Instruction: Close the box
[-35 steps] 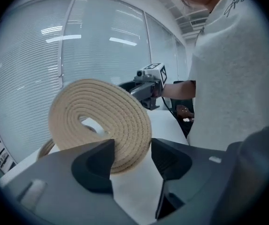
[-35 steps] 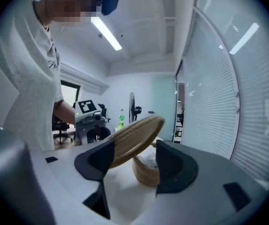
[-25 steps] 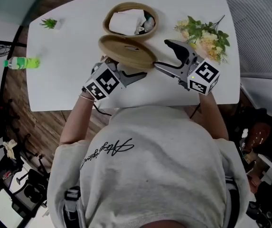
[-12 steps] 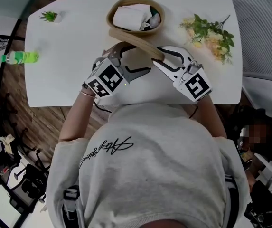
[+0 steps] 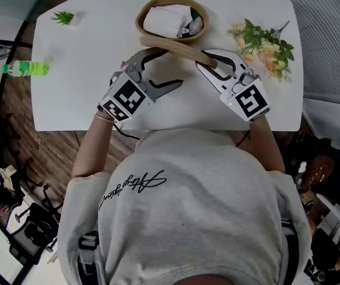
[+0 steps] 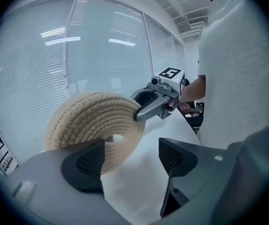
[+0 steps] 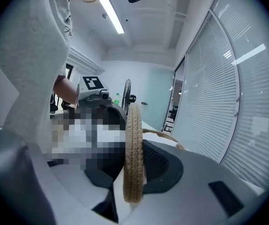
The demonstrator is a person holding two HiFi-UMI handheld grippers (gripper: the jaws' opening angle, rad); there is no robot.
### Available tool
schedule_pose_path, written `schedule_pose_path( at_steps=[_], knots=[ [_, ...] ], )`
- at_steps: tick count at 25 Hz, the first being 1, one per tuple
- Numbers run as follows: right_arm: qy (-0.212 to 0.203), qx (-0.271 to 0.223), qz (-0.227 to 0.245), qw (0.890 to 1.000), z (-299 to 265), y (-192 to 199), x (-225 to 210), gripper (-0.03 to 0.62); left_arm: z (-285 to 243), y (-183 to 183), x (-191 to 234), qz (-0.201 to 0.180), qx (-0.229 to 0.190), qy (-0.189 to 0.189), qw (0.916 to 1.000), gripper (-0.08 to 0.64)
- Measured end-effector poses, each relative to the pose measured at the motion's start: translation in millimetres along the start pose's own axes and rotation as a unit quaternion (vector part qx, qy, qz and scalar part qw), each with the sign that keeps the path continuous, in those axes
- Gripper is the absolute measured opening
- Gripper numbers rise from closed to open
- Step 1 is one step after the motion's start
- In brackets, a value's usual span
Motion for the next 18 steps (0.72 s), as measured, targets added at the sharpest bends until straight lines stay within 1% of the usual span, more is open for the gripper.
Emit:
schedule_pose_path(
  at_steps=[2,4,5,7,10,12,14,15,18],
  knots=[
    [-0.005,-0.003,0.000,1.000,1,-6,-4,0.100,8,4,7,-0.008,0.000,-0.015,0.9999,0.344],
    [-0.013,0.004,0.001,1.000,3,-11,-7,0.099,20,6,16,-0.027,-0.006,-0.040,0.9988,0.331],
    [-0.017,0.008,0.002,1.000,5,-15,-8,0.098,26,5,22,-0.037,-0.011,-0.054,0.9978,0.318],
    [-0.026,0.008,0.005,1.000,7,-23,-11,0.098,37,3,35,-0.050,-0.018,-0.082,0.9952,0.318],
    [-0.046,0.009,0.017,0.999,9,-37,-15,0.097,46,-1,54,-0.065,-0.015,-0.115,0.9911,0.319],
    [-0.057,0.009,0.023,0.998,7,-47,-17,0.096,43,1,62,-0.079,-0.001,-0.120,0.9896,0.324],
    [-0.066,0.003,0.025,0.998,7,-56,-18,0.095,35,3,65,-0.090,0.008,-0.113,0.9895,0.325],
    [-0.069,-0.002,0.023,0.997,7,-60,-18,0.095,31,5,66,-0.090,0.011,-0.106,0.9902,0.325],
    [-0.077,-0.022,0.015,0.997,6,-74,-21,0.095,22,12,69,-0.069,0.017,-0.094,0.9931,0.325]
  ],
)
Point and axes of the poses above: the fingertips, and each gripper's own axes: z backward along the fingers, x to its left, y out of its underside, the point moved 2 cm from there along z, backward along the fingers, and after that the axes turned 11 degrees about -y, right-handed, at the moved point
